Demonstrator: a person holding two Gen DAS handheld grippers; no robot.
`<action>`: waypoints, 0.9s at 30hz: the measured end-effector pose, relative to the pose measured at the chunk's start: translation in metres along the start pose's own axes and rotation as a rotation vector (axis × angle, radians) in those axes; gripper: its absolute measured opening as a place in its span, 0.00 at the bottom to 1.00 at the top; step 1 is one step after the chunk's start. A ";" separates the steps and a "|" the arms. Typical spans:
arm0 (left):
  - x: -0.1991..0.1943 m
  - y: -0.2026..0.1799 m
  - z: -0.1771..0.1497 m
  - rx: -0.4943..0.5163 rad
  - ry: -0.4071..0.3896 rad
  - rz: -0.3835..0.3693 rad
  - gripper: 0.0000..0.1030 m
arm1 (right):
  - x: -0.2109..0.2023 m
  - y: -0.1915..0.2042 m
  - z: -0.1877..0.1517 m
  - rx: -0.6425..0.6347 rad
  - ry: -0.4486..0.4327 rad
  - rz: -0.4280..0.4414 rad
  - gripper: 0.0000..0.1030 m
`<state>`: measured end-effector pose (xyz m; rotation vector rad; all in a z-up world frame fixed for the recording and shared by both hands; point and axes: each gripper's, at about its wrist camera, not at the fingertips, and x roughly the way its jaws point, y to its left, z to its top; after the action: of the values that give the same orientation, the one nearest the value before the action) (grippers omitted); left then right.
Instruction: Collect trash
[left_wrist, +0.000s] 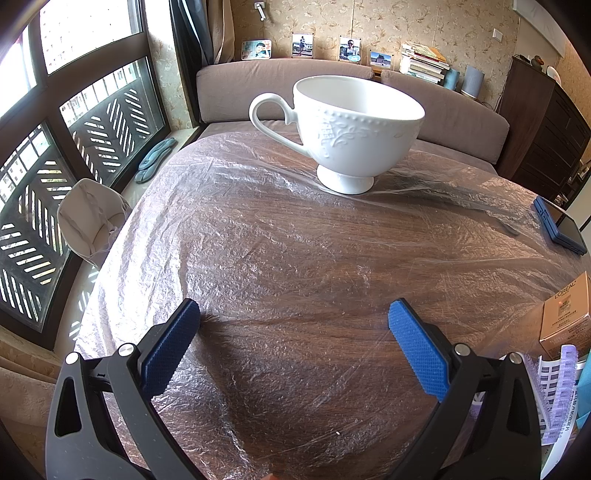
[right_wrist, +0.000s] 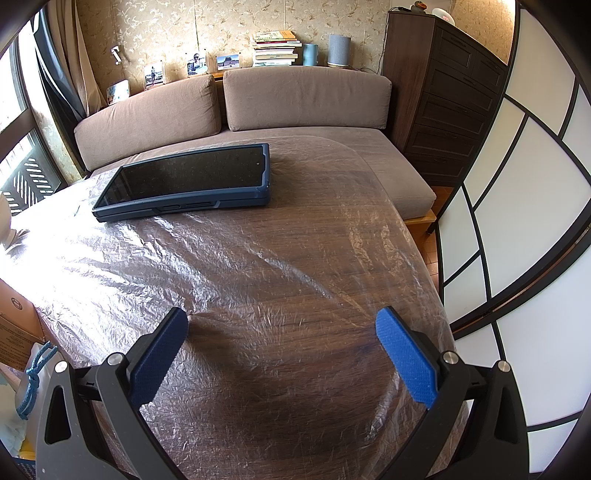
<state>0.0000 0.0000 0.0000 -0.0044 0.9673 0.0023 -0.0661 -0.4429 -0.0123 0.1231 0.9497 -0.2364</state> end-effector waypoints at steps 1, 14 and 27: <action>0.000 0.000 0.000 0.000 0.000 0.000 0.99 | 0.000 0.000 0.000 0.000 0.000 0.000 0.96; 0.000 0.000 0.000 0.000 0.000 0.000 0.99 | 0.000 0.000 0.000 0.000 0.000 0.000 0.96; -0.004 0.000 0.001 0.000 0.000 0.000 0.99 | 0.000 0.000 0.000 -0.001 0.000 0.000 0.96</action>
<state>-0.0015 0.0003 0.0033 -0.0042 0.9673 0.0022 -0.0660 -0.4431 -0.0121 0.1216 0.9495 -0.2358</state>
